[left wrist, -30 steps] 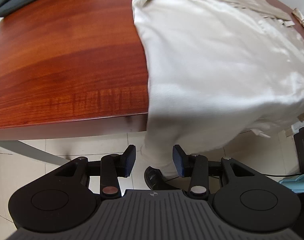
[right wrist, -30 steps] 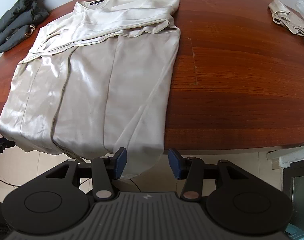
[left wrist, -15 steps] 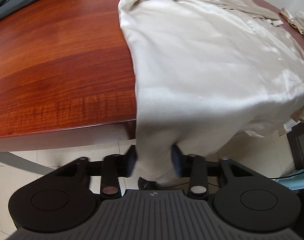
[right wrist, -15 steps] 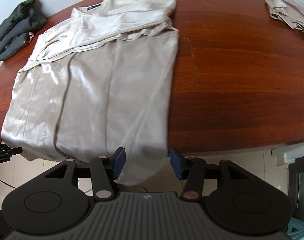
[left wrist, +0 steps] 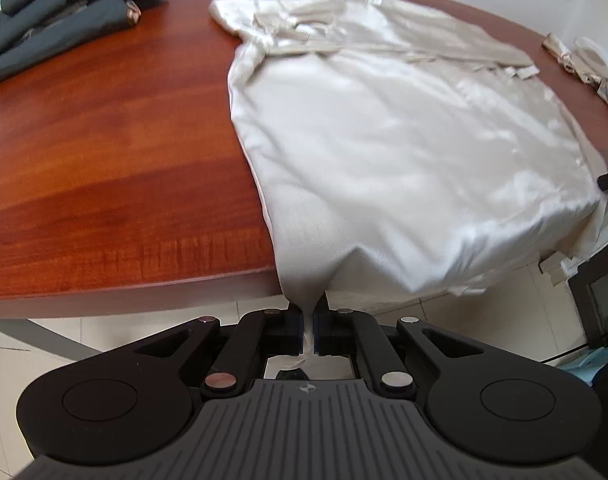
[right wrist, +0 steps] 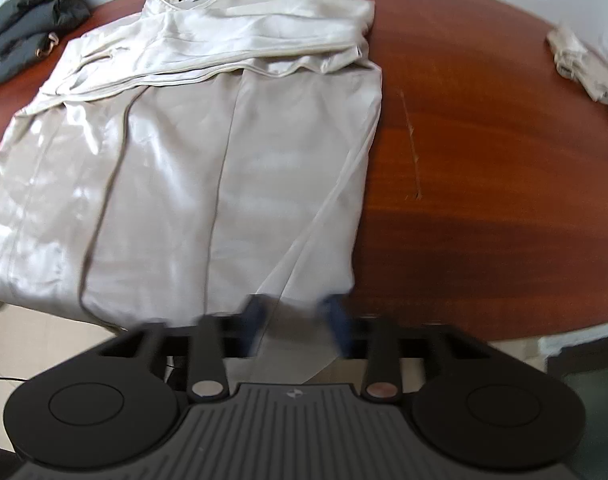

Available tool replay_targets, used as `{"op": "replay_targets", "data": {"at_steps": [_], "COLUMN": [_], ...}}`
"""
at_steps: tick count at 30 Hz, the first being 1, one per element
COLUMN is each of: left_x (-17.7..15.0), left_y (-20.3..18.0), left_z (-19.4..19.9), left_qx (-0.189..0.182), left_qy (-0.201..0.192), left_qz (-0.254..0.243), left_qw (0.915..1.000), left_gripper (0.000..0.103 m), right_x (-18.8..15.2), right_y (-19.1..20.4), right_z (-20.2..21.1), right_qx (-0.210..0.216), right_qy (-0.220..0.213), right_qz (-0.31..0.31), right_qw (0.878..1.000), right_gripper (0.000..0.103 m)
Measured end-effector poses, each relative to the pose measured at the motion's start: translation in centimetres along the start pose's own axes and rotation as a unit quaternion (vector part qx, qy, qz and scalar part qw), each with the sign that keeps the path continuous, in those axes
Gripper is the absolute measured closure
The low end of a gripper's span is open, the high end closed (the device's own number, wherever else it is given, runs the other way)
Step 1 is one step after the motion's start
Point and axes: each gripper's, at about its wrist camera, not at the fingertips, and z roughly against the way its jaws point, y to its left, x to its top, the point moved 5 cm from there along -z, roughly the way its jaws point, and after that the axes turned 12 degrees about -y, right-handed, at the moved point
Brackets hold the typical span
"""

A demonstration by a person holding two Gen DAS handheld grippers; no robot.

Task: Fold clothes
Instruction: 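Grasp the hem with the left gripper while the right gripper grasps the hem, then lift the hem with both grippers and fold it over toward the collar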

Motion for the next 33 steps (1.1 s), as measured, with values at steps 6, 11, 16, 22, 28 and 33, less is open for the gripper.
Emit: {"op": "replay_targets", "data": {"at_steps": [6, 11, 16, 22, 28, 33], "left_x": [1.2, 1.3, 1.4, 1.6, 1.7, 1.9], "left_y": [-0.2, -0.3, -0.4, -0.9, -1.7, -2.1], "left_z": [1.0, 1.5, 1.5, 1.7, 2.4, 3.0], "left_qx": [0.012, 0.022, 0.027, 0.029, 0.027, 0.026], "left_qy": [-0.005, -0.002, 0.003, 0.005, 0.004, -0.003], "left_qz": [-0.003, -0.007, -0.011, -0.019, -0.025, -0.024], "left_qw": [0.9999, 0.9997, 0.9996, 0.9994, 0.9993, 0.9994], "left_gripper": [0.099, 0.099, 0.099, 0.099, 0.099, 0.098], "right_x": [0.1, -1.3, -3.2, -4.8, -5.7, -6.1], "right_y": [-2.8, -7.3, -10.3, -8.7, -6.2, -5.3], "right_z": [2.0, 4.0, 4.3, 3.2, 0.7, -1.0], "right_qx": [0.008, -0.027, -0.035, 0.022, 0.059, 0.072], "right_qy": [-0.019, -0.023, -0.014, -0.017, -0.005, 0.011], "right_qz": [-0.054, -0.071, -0.092, -0.081, -0.053, -0.041], "right_qw": [0.998, 0.997, 0.995, 0.996, 0.997, 0.996], "right_gripper": [0.099, 0.098, 0.093, 0.051, 0.044, 0.063]}}
